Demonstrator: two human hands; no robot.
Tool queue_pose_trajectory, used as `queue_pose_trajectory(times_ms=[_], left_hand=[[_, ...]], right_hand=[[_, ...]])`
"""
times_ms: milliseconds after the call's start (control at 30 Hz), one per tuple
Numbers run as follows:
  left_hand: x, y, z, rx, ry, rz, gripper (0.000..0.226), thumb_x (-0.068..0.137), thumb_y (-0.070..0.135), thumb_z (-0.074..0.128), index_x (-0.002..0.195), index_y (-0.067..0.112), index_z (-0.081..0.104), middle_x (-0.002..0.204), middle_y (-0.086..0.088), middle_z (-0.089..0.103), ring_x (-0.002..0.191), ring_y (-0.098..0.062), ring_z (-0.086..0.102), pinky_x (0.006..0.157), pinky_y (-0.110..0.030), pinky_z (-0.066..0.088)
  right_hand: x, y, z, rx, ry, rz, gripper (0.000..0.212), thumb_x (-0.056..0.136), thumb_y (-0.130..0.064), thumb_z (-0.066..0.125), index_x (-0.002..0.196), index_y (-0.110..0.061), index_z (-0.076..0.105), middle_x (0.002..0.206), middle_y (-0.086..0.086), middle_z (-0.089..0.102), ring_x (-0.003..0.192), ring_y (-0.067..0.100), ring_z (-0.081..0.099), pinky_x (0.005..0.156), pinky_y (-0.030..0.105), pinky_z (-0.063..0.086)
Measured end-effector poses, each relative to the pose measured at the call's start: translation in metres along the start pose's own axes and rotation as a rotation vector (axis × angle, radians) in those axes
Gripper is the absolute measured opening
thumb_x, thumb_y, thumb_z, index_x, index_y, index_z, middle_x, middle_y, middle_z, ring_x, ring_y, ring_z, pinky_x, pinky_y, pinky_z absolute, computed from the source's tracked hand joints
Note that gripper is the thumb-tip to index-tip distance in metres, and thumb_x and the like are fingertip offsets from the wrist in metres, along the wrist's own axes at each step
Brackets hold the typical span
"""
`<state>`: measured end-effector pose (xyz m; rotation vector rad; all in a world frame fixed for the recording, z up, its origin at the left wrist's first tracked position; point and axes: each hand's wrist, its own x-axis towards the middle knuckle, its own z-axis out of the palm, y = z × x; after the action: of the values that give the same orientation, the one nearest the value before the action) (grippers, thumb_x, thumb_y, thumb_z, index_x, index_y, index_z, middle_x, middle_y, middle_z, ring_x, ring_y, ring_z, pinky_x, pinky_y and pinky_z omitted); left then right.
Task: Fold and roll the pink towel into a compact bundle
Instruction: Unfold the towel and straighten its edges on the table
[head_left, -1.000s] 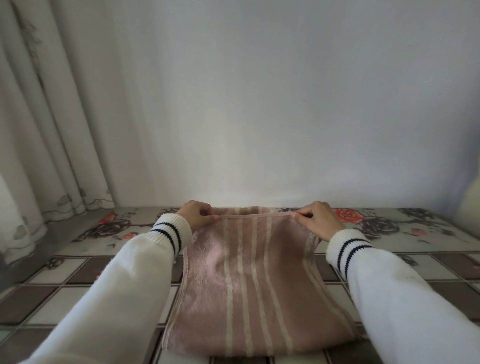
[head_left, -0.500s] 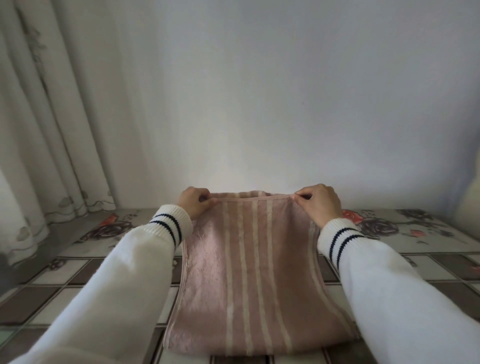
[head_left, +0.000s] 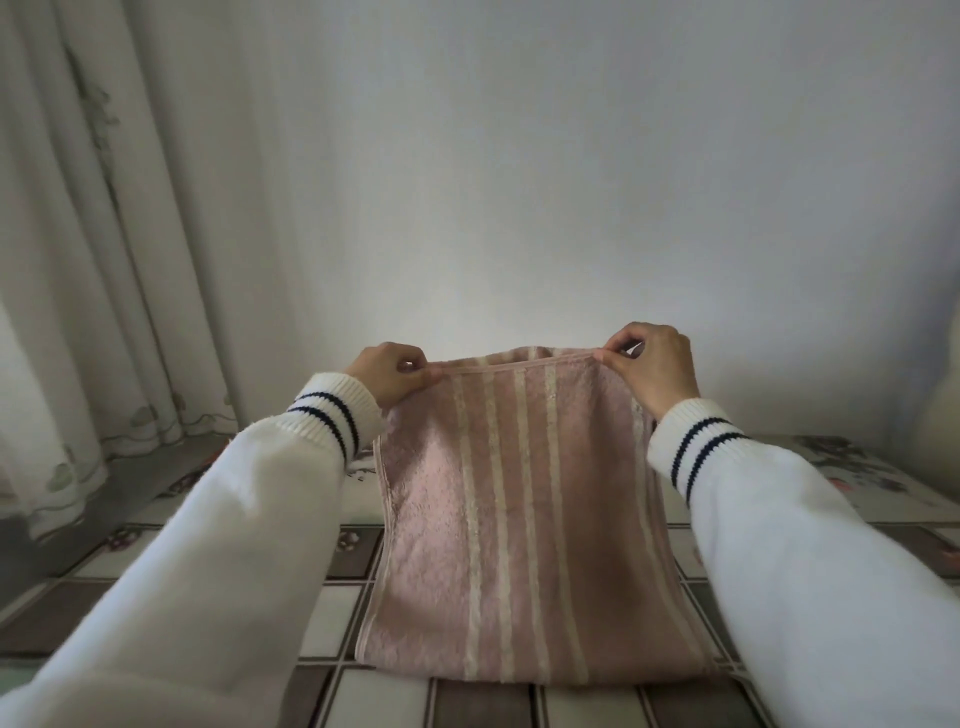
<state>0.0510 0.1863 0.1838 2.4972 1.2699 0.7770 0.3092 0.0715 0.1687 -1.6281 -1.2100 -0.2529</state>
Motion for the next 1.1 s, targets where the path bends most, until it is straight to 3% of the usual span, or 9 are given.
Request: queue_pose_trajectory(times_ms=[133, 233, 367, 567, 767, 833, 900, 967, 1100], left_hand=[[0.001, 0.003, -0.010, -0.115, 0.083, 0.043, 0.027, 0.086, 0.038, 0.059, 0.084, 0.012, 0.066, 0.084, -0.003, 0.058, 0.082, -0.019, 0.051, 0.075, -0.026, 0.037], [0.001, 0.007, -0.013, -0.194, 0.191, 0.072, 0.025, 0.084, 0.035, 0.063, 0.082, 0.010, 0.068, 0.087, -0.001, 0.058, 0.085, -0.017, 0.051, 0.075, -0.027, 0.038], [-0.001, 0.010, -0.015, -0.222, 0.278, 0.113, 0.015, 0.081, 0.027, 0.068, 0.073, 0.015, 0.065, 0.094, 0.002, 0.055, 0.088, -0.014, 0.050, 0.078, -0.024, 0.036], [0.002, 0.010, -0.015, -0.153, 0.354, 0.088, 0.022, 0.081, 0.029, 0.068, 0.082, 0.006, 0.070, 0.090, 0.000, 0.054, 0.085, -0.014, 0.047, 0.075, -0.024, 0.035], [0.006, 0.002, -0.015, -0.212, 0.334, 0.011, 0.024, 0.080, 0.034, 0.068, 0.083, 0.010, 0.070, 0.081, -0.002, 0.056, 0.079, -0.017, 0.048, 0.071, -0.024, 0.037], [0.006, 0.001, -0.015, -0.244, 0.283, -0.004, 0.020, 0.079, 0.035, 0.070, 0.082, 0.016, 0.071, 0.084, -0.001, 0.061, 0.081, -0.017, 0.052, 0.067, -0.022, 0.041], [0.006, -0.001, -0.014, -0.302, 0.224, 0.008, 0.015, 0.078, 0.032, 0.071, 0.083, 0.018, 0.071, 0.099, -0.001, 0.068, 0.093, -0.018, 0.058, 0.082, -0.026, 0.049], [0.005, -0.001, -0.015, -0.363, 0.172, 0.026, 0.012, 0.078, 0.030, 0.071, 0.084, 0.018, 0.072, 0.113, 0.004, 0.066, 0.103, -0.015, 0.058, 0.094, -0.028, 0.045], [0.003, -0.001, -0.012, -0.423, 0.155, 0.053, 0.007, 0.077, 0.028, 0.072, 0.073, 0.025, 0.069, 0.105, 0.010, 0.064, 0.099, -0.011, 0.057, 0.094, -0.026, 0.044]], right_hand=[[0.006, -0.009, -0.008, 0.096, 0.039, -0.001, 0.007, 0.076, -0.014, 0.074, 0.076, -0.009, 0.070, 0.075, 0.000, 0.065, 0.068, 0.011, 0.057, 0.067, 0.019, 0.044], [0.009, -0.013, -0.014, 0.177, 0.046, -0.006, 0.005, 0.076, -0.012, 0.073, 0.076, -0.011, 0.069, 0.075, -0.001, 0.065, 0.063, 0.003, 0.057, 0.060, 0.007, 0.041], [0.009, -0.012, -0.017, 0.140, 0.023, -0.042, 0.005, 0.077, -0.014, 0.073, 0.075, -0.013, 0.069, 0.072, -0.005, 0.062, 0.057, 0.001, 0.049, 0.057, 0.012, 0.039], [0.007, -0.006, -0.024, 0.179, -0.200, -0.069, 0.007, 0.075, -0.014, 0.074, 0.071, -0.016, 0.069, 0.068, -0.010, 0.063, 0.055, -0.007, 0.055, 0.056, -0.001, 0.041], [0.003, -0.004, -0.027, 0.145, -0.536, -0.027, 0.017, 0.071, -0.009, 0.077, 0.066, -0.022, 0.068, 0.065, -0.010, 0.064, 0.046, -0.011, 0.054, 0.054, 0.007, 0.045], [0.003, -0.002, -0.026, 0.121, -0.545, -0.008, 0.020, 0.071, -0.006, 0.077, 0.064, -0.022, 0.067, 0.063, -0.011, 0.064, 0.048, -0.011, 0.055, 0.060, 0.014, 0.044], [0.003, 0.000, -0.026, 0.125, -0.518, 0.006, 0.022, 0.072, -0.004, 0.076, 0.063, -0.022, 0.066, 0.065, -0.008, 0.064, 0.055, -0.006, 0.058, 0.064, 0.016, 0.044], [0.002, 0.002, -0.026, 0.137, -0.466, 0.023, 0.023, 0.073, -0.002, 0.074, 0.064, -0.021, 0.066, 0.067, -0.004, 0.064, 0.063, 0.004, 0.059, 0.068, 0.019, 0.045], [0.001, 0.004, -0.024, 0.143, -0.382, 0.062, 0.018, 0.075, 0.000, 0.072, 0.069, -0.017, 0.067, 0.074, 0.004, 0.066, 0.073, 0.014, 0.059, 0.076, 0.024, 0.046]])
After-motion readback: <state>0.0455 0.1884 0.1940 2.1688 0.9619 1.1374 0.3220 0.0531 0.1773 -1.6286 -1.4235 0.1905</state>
